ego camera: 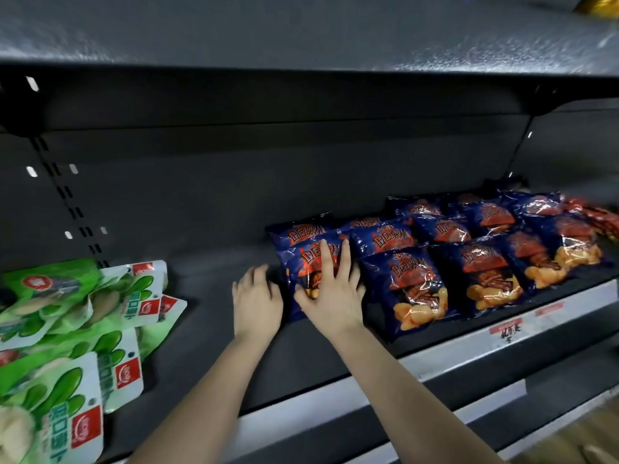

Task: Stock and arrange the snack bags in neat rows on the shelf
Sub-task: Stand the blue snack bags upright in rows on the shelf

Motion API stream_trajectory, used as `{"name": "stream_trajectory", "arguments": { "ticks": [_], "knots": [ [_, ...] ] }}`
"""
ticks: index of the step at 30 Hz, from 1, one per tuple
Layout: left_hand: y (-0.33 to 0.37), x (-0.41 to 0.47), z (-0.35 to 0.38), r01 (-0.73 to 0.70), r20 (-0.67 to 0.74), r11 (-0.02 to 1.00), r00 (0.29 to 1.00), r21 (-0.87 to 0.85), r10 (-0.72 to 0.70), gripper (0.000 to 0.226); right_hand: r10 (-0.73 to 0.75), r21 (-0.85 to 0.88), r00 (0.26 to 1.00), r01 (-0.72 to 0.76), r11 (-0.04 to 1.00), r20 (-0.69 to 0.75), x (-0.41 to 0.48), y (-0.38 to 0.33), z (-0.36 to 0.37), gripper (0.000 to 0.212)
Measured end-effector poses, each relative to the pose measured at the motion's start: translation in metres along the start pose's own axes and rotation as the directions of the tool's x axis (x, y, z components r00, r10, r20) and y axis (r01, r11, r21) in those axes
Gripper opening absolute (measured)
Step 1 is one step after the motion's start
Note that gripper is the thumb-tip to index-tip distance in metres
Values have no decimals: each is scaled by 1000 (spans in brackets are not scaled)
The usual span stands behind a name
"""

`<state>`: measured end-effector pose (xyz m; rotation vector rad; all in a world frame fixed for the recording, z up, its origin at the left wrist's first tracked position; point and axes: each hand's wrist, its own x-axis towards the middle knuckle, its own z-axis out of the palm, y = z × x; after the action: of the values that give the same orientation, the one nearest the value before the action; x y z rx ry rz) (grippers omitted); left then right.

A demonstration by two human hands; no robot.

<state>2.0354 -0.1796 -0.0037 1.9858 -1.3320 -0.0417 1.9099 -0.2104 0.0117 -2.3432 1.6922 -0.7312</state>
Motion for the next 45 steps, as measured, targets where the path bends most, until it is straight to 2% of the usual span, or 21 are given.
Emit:
{"name": "stream_trajectory", "arguments": {
  "ticks": [2,6,10,16,20,35,45],
  "knots": [
    [-1,1,-1,5,-35,1000,999,-13,-5,34,-3,7,1000,3,1000,-2,0,2,4,88],
    [-6,3,0,-4,23,994,1000,107,2,37,-87,-56,993,82,995,-81,2,3,8,83],
    [-13,7,-4,67,40,982,996,178,-75,40,-136,-78,978,125,989,-157,2,4,15,72],
    [-12,4,-4,69,80,980,993,188,-85,42,-97,-150,995,94,984,-14,3,7,16,75],
    [-13,5,-4,74,92,982,992,172,-91,42,-94,-156,995,95,983,14,4,6,15,83],
    [-11,4,-3,60,146,983,986,174,-86,42,-136,-132,981,154,979,138,12,10,4,87],
    [-12,4,-3,51,151,982,985,180,-78,40,-72,-244,969,131,961,235,17,4,0,89]
  ]
}}
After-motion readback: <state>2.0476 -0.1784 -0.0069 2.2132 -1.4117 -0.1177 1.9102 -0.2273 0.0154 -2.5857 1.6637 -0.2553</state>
